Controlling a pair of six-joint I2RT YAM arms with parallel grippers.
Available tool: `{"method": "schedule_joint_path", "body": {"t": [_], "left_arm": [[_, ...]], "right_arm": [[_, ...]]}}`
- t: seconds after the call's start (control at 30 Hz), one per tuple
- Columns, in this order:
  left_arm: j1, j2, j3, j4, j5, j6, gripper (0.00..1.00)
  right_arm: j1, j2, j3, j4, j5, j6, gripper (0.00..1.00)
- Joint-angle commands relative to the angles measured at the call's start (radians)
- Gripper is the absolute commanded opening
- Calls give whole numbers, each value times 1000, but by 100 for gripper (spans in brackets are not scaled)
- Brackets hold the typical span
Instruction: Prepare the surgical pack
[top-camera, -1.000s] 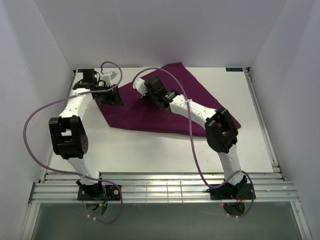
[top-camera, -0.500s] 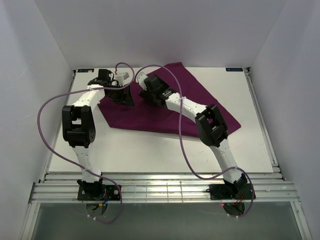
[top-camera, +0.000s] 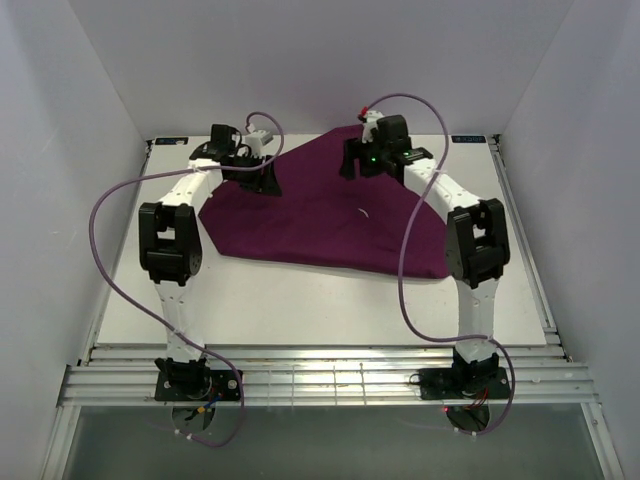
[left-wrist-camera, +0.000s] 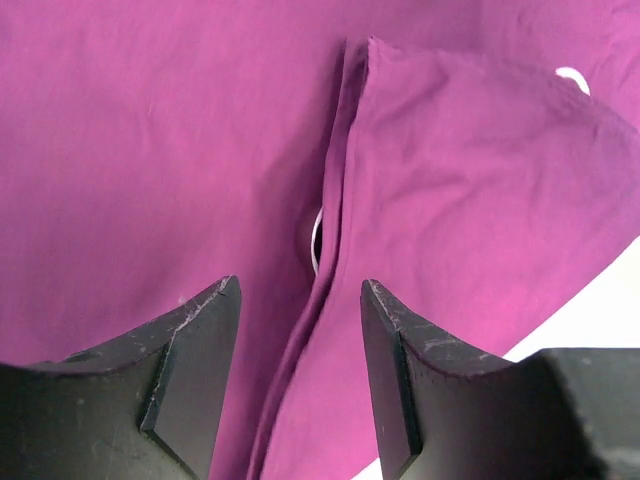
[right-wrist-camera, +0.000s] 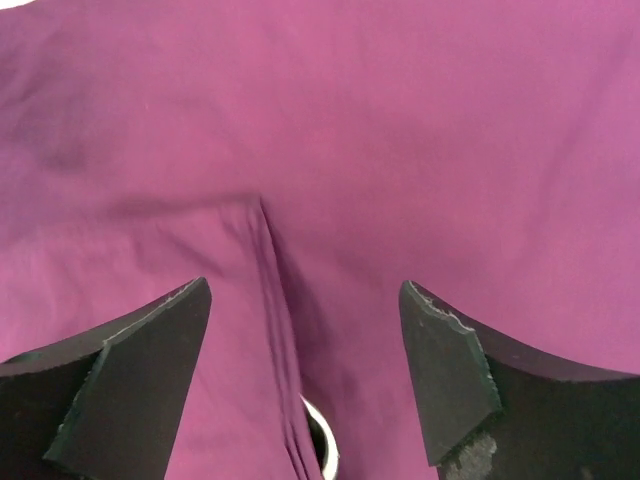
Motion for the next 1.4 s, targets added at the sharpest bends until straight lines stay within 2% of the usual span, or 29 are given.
{"method": "schedule_joint_path", "body": {"t": [0.0,0.1,0.13,0.3,0.37,0.5,0.57,0.67,0.93,1.07,1.2,1.37], "left_arm": [[-14,50,52,15,31,-7,62],[-21,96,63,15,32,-16,62],[-23,105,64,14,38,-22,62],[-29,123,75,20,43,-44,62],[-29,123,72,20,52,-44,62],[-35,111,55,20,71,-53,61],[-37,105,44,20,78,-51,61],[-37,97,41,20,71,-50,61],[-35,99,64,20,72,-54,61],[-37,85,69,20,60,-50,61],[-35,70,80,18,58,-48,62],[-37,45,93,18,58,-48,63]], "right_arm": [[-29,-64,-135,24,-234,86,82],[-73,-58,-210,84,-315,141,85],[-87,-19,-204,98,-424,168,85],[-101,144,-74,95,-530,239,87],[-104,187,-56,146,-587,326,86],[-103,274,-40,230,-701,466,77],[-104,265,-86,358,-719,532,71],[-104,239,-146,423,-719,558,53],[-104,271,-139,588,-750,695,28],[-104,261,-132,604,-724,692,8],[-106,206,-143,629,-698,689,8],[-133,75,-203,594,-597,592,8]]}}
